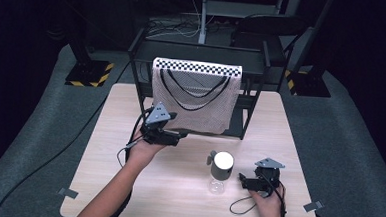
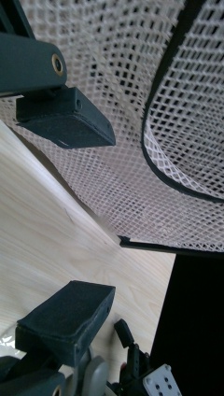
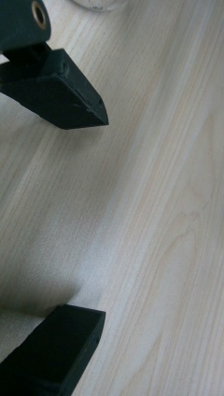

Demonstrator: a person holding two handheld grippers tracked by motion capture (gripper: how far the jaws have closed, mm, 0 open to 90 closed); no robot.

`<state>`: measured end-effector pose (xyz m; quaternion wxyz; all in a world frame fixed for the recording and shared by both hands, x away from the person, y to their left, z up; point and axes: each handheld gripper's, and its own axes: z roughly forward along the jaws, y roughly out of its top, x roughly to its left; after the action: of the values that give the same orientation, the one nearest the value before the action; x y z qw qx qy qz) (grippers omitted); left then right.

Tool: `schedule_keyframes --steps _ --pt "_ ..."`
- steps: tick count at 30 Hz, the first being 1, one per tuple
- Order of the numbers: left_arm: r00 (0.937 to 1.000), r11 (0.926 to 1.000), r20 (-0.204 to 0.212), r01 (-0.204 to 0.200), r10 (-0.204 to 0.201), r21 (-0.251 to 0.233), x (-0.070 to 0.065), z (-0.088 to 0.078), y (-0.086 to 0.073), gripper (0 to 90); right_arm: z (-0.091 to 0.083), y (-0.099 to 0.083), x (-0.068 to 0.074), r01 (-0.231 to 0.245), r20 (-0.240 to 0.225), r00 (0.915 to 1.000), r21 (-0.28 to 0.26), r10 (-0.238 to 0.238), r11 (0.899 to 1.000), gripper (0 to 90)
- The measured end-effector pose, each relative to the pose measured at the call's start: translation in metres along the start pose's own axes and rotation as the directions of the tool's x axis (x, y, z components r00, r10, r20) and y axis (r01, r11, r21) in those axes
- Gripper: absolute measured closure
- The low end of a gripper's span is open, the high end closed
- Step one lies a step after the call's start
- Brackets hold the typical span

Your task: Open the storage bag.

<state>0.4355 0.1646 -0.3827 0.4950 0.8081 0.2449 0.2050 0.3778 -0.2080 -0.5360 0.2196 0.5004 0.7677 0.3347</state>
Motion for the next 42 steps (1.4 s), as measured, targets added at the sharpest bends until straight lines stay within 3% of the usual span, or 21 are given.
schedule_keyframes --steps 12,18,25,37,42 --pt "0.9984 0.9984 -0.002 -0.057 0.057 0.004 -0.001 0.012 0.019 21.5 0.0 0.0 0.0 0.002 -0.001 1.0 0.0 -0.002 1.0 5.2" --pt "0.9965 0.996 -0.005 -0.084 0.084 0.031 -0.001 0.022 0.03 21.6 0.0 0.0 0.0 0.002 -0.001 1.0 0.0 -0.002 1.0 5.2" --pt "0.9977 0.9974 0.005 -0.068 0.068 0.023 0.006 0.034 0.039 21.7 0.0 0.0 0.0 0.005 -0.002 1.0 -0.001 -0.005 1.0 5.3" --pt "0.998 0.9959 0.004 -0.063 0.063 0.064 0.01 0.046 0.031 24.5 0.0 0.0 0.0 0.007 -0.006 1.0 0.0 -0.007 1.0 5.2" --pt "0.9978 0.9951 -0.005 -0.065 0.066 0.074 0.01 0.048 0.028 31.9 0.0 0.0 0.001 0.007 -0.005 1.0 -0.001 -0.007 1.0 5.3"
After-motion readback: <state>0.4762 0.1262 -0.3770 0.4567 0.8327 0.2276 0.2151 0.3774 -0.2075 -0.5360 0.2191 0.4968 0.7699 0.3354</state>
